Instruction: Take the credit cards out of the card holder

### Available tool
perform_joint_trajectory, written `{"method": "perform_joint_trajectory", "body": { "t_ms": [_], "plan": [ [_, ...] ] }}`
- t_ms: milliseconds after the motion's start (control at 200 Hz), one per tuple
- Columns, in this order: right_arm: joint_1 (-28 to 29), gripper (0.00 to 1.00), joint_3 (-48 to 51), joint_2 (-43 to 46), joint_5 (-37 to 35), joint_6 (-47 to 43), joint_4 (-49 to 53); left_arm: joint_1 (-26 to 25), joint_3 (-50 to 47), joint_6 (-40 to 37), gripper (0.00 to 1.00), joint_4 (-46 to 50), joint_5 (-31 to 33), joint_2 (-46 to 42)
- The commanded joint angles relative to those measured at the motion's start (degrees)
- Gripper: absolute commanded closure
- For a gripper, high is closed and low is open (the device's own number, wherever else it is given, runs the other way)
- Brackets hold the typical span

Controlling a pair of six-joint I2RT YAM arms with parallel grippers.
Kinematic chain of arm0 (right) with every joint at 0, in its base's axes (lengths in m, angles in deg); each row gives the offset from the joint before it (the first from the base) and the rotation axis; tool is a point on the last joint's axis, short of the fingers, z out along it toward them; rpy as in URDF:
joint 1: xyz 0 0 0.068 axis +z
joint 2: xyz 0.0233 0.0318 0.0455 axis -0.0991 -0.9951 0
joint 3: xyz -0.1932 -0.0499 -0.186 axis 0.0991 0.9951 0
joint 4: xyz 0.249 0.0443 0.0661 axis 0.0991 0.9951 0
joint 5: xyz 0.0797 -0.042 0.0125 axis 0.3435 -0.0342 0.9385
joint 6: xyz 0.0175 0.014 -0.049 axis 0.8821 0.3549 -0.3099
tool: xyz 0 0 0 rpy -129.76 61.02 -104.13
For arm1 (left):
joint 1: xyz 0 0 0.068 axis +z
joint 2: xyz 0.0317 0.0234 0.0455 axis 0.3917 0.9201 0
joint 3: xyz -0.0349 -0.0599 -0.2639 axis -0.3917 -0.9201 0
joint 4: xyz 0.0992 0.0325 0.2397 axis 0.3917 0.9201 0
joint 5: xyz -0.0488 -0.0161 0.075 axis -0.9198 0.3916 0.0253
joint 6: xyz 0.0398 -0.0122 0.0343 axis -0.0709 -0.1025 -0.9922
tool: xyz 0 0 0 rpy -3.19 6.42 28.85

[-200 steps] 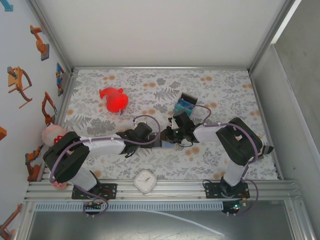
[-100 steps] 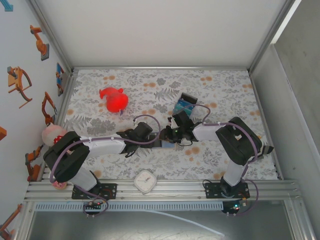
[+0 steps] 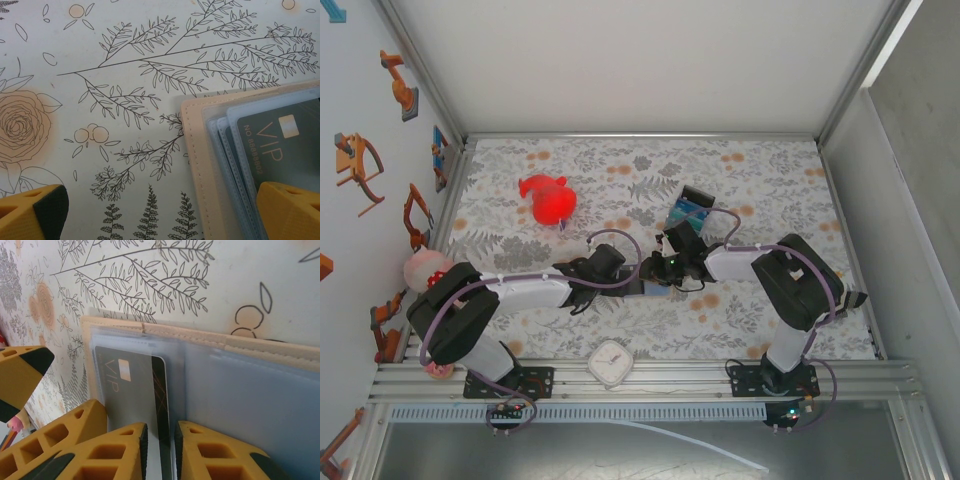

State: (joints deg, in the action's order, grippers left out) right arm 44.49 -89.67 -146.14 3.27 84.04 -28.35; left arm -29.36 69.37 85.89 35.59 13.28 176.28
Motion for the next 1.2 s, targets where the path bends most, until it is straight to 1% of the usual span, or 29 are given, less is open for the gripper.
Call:
{"method": "perform_joint_trajectory", "body": {
  "t_ms": [0, 160, 290, 671, 916, 1197],
  "plan": [
    [0.04, 0.8, 0.79, -0.72, 1.07, 1.34, -1.75, -0.13, 0.75, -0.14, 0.03, 2.67, -0.95, 0.97],
    [-0.45, 0.83, 3.01, -0.79, 4.56, 3.95, -9.74, -0.15, 0.79, 0.08, 0.03, 2.89, -1.05, 1.29],
    [-0.97, 0.85, 4.35, -0.45, 6.01, 4.82, -13.49, -0.16, 0.75, 0.32, 0.03, 3.01, -0.96, 1.36],
    [-2.59, 0.84, 6.93, 1.31, 6.57, 5.58, -16.68, -0.13, 1.62, 1.21, 0.03, 5.47, 0.33, 1.78],
    [-2.95, 0.85, 8.29, 0.28, 7.8, 7.16, -20.32, -0.13, 2.15, 1.71, 0.03, 6.04, 0.49, 2.36],
    [-3.54, 0.91, 9.38, -0.3, 7.95, 7.92, -22.02, -0.13, 2.33, 1.88, 0.03, 6.75, 0.8, 2.4]
  ]
}}
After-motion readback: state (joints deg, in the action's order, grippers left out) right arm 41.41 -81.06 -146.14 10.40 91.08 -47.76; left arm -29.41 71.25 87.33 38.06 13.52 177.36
